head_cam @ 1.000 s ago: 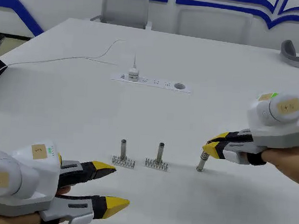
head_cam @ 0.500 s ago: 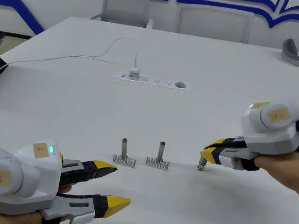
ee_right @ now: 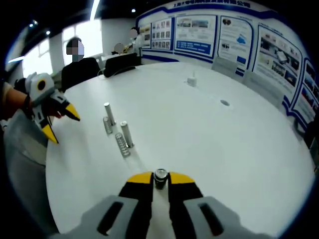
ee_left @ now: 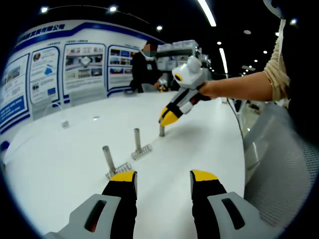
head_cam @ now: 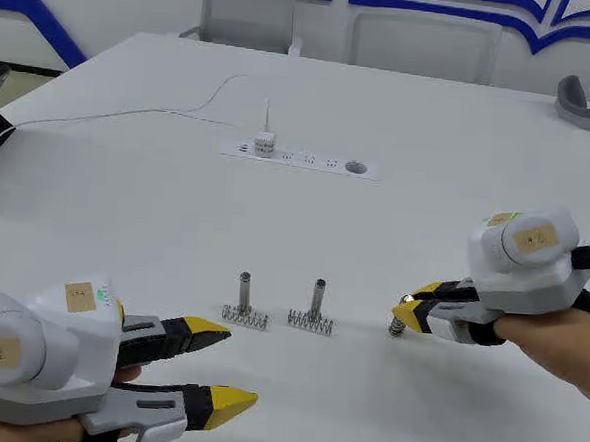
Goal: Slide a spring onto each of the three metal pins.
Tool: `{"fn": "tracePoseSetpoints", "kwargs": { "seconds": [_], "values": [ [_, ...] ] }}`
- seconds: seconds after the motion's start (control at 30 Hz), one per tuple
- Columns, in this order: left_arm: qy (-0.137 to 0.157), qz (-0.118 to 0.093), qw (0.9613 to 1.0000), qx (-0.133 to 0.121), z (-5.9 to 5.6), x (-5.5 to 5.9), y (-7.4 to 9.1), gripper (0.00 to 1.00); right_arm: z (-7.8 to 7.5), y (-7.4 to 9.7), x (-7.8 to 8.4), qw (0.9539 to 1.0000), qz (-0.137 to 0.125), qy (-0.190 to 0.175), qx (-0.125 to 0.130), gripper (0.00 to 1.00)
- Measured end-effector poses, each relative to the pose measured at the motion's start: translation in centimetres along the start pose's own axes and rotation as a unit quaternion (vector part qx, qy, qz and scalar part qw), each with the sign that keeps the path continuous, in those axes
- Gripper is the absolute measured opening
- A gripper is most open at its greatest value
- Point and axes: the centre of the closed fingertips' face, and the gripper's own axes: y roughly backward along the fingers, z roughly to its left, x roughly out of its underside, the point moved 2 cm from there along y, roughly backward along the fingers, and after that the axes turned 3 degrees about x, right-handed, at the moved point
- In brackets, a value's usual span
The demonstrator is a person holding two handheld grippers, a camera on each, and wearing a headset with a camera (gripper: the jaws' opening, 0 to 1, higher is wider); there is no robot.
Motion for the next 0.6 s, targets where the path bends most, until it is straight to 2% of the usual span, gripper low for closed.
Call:
{"fn": "tracePoseSetpoints", "kwargs": {
  "seconds": [0.6],
  "values": [
    [-0.001,-0.003,1.0000,0.000,0.03,-0.20,0.02,0.44,-0.03,0.26,0.23,1.0000,-0.002,0.003,0.004,0.19]
  ]
}}
